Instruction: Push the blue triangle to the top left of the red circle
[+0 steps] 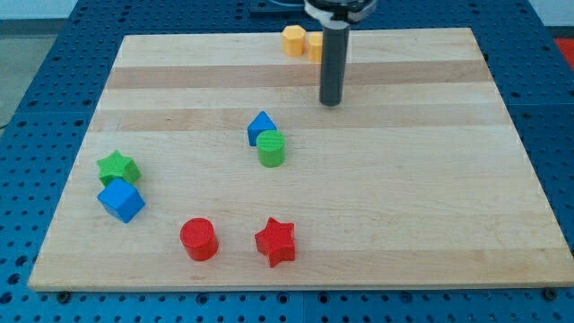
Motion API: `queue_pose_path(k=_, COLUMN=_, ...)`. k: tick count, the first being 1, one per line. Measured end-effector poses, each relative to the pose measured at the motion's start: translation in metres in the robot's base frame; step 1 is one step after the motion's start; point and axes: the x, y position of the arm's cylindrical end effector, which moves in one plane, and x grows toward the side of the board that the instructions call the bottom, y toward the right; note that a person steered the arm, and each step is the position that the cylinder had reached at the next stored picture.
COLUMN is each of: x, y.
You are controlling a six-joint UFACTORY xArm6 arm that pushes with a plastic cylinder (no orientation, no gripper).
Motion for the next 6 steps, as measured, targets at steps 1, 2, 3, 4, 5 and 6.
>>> queue_pose_path(k=1, x=0.012, y=-0.064)
queue_pose_path(k=2, x=0.060, y=-0.098)
queue_pose_path(k=3, x=0.097, y=-0.136)
queue_pose_path(k=4, x=0.117, y=-0.118)
queue_pose_path(k=5, x=0.129, y=-0.077)
queue_pose_path(k=6, x=0.152, y=-0.046)
